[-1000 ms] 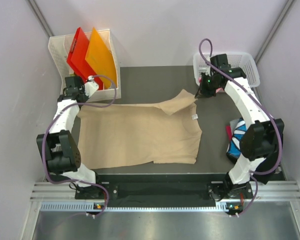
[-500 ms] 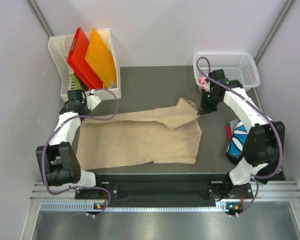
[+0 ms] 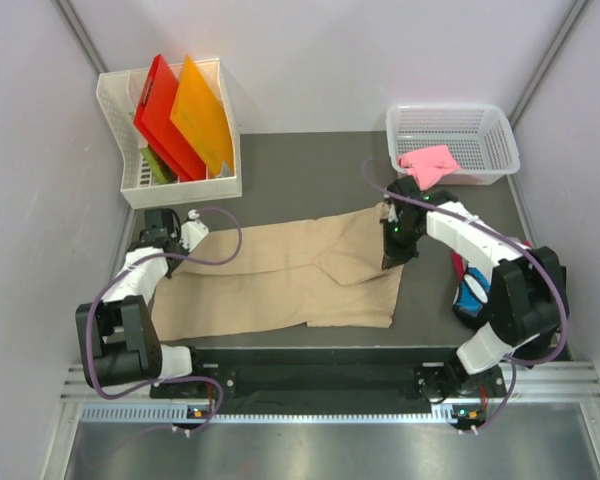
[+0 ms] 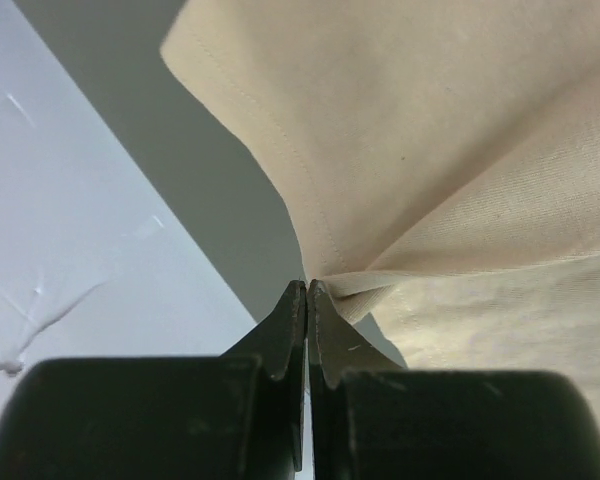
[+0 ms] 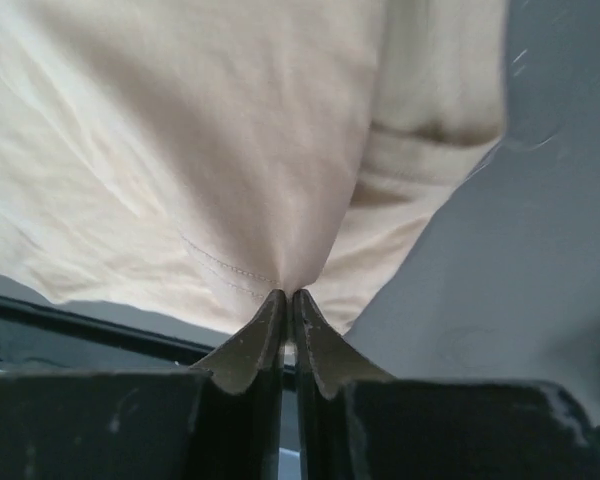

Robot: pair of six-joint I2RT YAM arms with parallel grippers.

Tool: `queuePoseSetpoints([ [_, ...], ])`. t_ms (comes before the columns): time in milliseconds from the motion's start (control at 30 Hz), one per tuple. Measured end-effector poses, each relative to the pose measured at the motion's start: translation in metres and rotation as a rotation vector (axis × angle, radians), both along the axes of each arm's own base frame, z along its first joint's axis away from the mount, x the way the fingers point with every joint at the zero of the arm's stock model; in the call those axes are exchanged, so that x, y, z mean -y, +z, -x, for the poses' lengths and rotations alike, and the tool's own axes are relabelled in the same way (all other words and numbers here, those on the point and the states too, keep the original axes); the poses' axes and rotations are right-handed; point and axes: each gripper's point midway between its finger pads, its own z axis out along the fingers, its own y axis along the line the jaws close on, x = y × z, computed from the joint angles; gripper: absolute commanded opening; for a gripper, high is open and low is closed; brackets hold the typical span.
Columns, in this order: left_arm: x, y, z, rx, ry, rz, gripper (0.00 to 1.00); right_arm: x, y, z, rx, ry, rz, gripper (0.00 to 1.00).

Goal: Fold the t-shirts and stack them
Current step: Fold the flattened tshirt in 1/3 of the way

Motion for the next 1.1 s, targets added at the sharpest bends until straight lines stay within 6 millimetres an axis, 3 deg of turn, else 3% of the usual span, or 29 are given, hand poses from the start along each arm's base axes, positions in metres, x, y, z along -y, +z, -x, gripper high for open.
queuePoseSetpoints([
  [167,0.002,-0.007,0.006,-0.011,0.017,0.012,0.18,-0.016,-0.024,0.044,-0.102,0.074,0.033,0.42],
  [200,0.002,-0.007,0.006,-0.01,0.019,0.013,0.2,-0.018,-0.024,0.047,-0.107,0.083,0.033,0.44],
  [300,0.002,-0.005,0.006,0.0,0.027,0.016,0.38,-0.02,-0.016,0.044,-0.111,0.086,0.049,0.47],
  [367,0.002,-0.002,0.006,0.006,0.031,0.017,0.44,-0.021,-0.006,0.03,-0.093,0.08,0.066,0.47],
  [433,0.002,0.002,0.006,0.017,0.035,0.02,0.48,-0.028,0.01,0.004,-0.041,0.069,0.062,0.46],
  [500,0.003,0.009,0.005,0.025,0.037,0.023,0.59,-0.036,0.028,-0.029,0.034,0.053,0.037,0.45],
  [533,0.002,0.016,0.002,0.038,0.039,0.024,0.65,-0.038,0.037,-0.044,0.066,0.04,0.025,0.45],
  [667,0.005,0.05,-0.018,0.128,0.042,0.05,0.68,-0.041,0.051,-0.097,0.151,-0.011,-0.007,0.43],
  [733,0.008,0.065,-0.029,0.172,0.038,0.07,0.68,-0.043,0.043,-0.114,0.149,-0.023,-0.003,0.43],
  [867,0.016,0.073,-0.041,0.2,0.03,0.113,0.66,-0.04,-0.003,-0.129,0.073,-0.033,0.036,0.41],
  [1000,0.032,0.05,-0.047,0.131,0.017,0.169,0.63,-0.033,-0.039,-0.128,-0.007,-0.044,0.07,0.4],
  [1100,0.046,0.025,-0.05,0.058,0.006,0.195,0.61,-0.024,-0.048,-0.131,-0.026,-0.064,0.077,0.4],
])
